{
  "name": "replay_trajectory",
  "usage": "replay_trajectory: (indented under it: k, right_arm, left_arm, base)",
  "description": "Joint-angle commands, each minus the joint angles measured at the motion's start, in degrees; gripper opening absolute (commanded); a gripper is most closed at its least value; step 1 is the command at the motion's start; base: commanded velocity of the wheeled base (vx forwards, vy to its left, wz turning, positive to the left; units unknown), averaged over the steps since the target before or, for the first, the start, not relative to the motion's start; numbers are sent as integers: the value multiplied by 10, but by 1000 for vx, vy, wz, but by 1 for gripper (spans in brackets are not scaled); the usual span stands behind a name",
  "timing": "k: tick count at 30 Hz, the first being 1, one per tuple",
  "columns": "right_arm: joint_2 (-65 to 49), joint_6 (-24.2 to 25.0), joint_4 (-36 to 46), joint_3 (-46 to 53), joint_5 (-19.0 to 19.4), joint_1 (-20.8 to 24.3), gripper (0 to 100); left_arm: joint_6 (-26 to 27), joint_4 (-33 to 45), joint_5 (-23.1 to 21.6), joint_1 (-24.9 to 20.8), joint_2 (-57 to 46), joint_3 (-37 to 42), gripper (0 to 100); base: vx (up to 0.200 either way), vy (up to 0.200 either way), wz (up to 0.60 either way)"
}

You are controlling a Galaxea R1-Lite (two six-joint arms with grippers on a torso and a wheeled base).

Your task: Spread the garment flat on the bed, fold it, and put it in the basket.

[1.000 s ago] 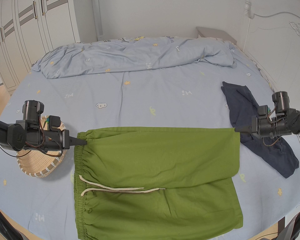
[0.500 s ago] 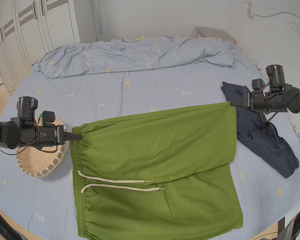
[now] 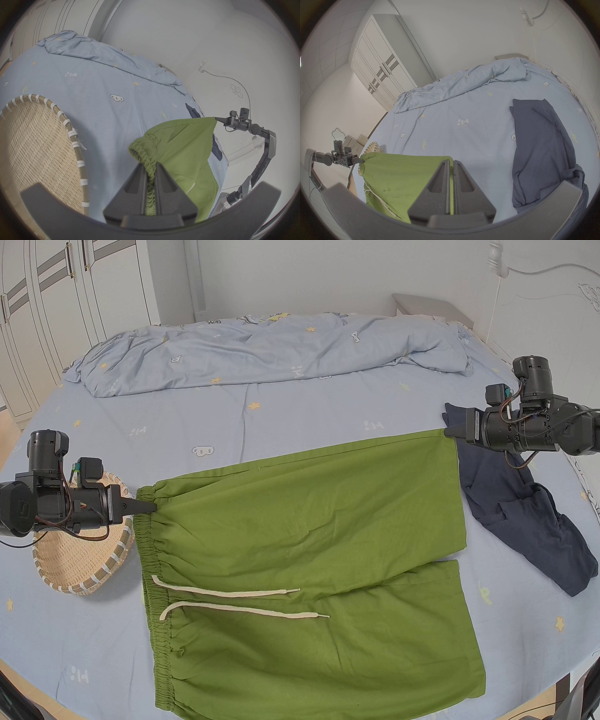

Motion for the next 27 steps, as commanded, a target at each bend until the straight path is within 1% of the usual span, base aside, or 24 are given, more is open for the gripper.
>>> replay_trajectory:
  k: [1, 2, 3, 5, 6, 8, 10, 11, 12, 13, 15, 20, 27]
  right_arm:
    - [6, 1, 2, -1, -2, 7, 0]
    - [-3, 3, 4, 4, -2, 16, 0]
    - [-37, 8, 4, 29, -2, 28, 0]
    - [-77, 13, 1, 67, -2, 36, 0]
    - [-77, 13, 1, 67, -2, 36, 0]
    - [-143, 23, 1, 114, -2, 55, 0]
    - [-179, 30, 4, 136, -2, 64, 0]
    - [-179, 30, 4, 136, -2, 64, 0]
    - [-215, 34, 10, 156, -2, 74, 0]
    - [-218, 34, 11, 158, -2, 74, 0]
    - [-262, 35, 32, 180, -2, 88, 0]
    - [-313, 35, 66, 214, -2, 97, 0]
    - [-331, 36, 67, 245, -2, 95, 0]
  left_arm:
    - [0, -1, 0, 1, 1, 1, 0]
    - [0, -1, 0, 0, 4, 1, 0]
    - [0, -1, 0, -1, 5, 1, 0]
    - [0, -1, 0, -1, 2, 3, 0]
    - [0, -1, 0, -1, 2, 3, 0]
    - [-1, -1, -1, -2, -1, 4, 0]
    - [-1, -1, -1, -3, -1, 5, 0]
    - [-1, -1, -1, -3, -1, 5, 0]
    - [-1, -1, -1, -4, -1, 6, 0]
    - [-1, -1, -1, -4, -1, 6, 0]
    - [-1, -1, -1, -5, -1, 7, 0]
    - [0, -1, -1, -7, -4, 7, 0]
    - [-1, -1, -1, -9, -8, 9, 0]
  base:
    - [0, 0, 0]
    - [0, 0, 0]
    - [0, 0, 0]
    - [0, 0, 0]
    - [0, 0, 0]
    - [0, 0, 0]
    - [0, 0, 0]
    - [0, 0, 0]
    - [0, 0, 0]
    - [0, 0, 0]
    - [0, 0, 0]
    - [0, 0, 0]
    - [0, 0, 0]
